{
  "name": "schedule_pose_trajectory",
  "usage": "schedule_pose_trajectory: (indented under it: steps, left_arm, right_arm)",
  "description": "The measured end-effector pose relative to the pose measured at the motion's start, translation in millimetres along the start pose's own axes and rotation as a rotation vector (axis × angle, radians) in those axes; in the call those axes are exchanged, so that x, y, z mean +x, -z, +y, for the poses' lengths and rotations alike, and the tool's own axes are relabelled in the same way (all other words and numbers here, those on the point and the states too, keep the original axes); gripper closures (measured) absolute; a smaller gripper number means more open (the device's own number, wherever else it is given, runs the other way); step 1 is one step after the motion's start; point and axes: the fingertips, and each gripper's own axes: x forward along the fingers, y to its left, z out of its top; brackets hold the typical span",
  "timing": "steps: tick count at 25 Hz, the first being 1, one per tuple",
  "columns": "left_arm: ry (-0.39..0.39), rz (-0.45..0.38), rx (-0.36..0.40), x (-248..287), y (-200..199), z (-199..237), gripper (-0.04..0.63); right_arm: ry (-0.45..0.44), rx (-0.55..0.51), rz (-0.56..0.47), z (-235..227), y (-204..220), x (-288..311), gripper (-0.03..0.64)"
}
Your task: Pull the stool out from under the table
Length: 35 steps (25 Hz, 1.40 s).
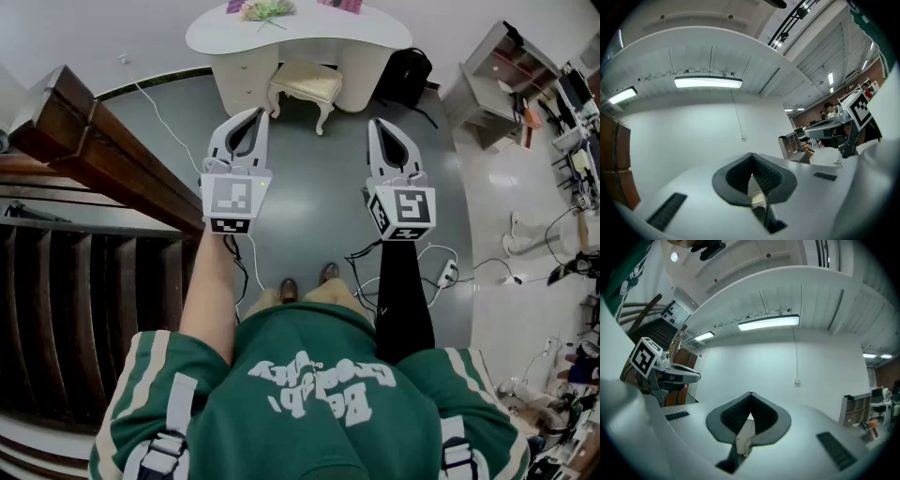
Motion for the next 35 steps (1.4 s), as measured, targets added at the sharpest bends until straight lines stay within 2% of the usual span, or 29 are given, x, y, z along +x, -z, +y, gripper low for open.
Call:
schedule_pose_trajectory:
  steps: [18, 22, 29, 35]
  left_arm:
    - [0.014, -0.018, -0.044, 3, 6, 12, 0.584]
    - [0.037, -0.025, -0.074, 11, 9, 12, 0.584]
    - [0.055, 0.002, -0.061, 47, 22, 9, 0.584]
    - [0.037, 0.035, -0.02, 113, 46, 13, 0.584]
  right_arm:
    - [0.058, 0.035, -0.006, -6, 1, 4, 0.609]
    - [0.042, 0.028, -0.004, -4, 5, 9, 0.609]
    - [0.001, 0.016, -0.028, -23, 12, 37, 0.609]
    - [-0.023, 0.029, -0.028, -66, 41, 94, 0.609]
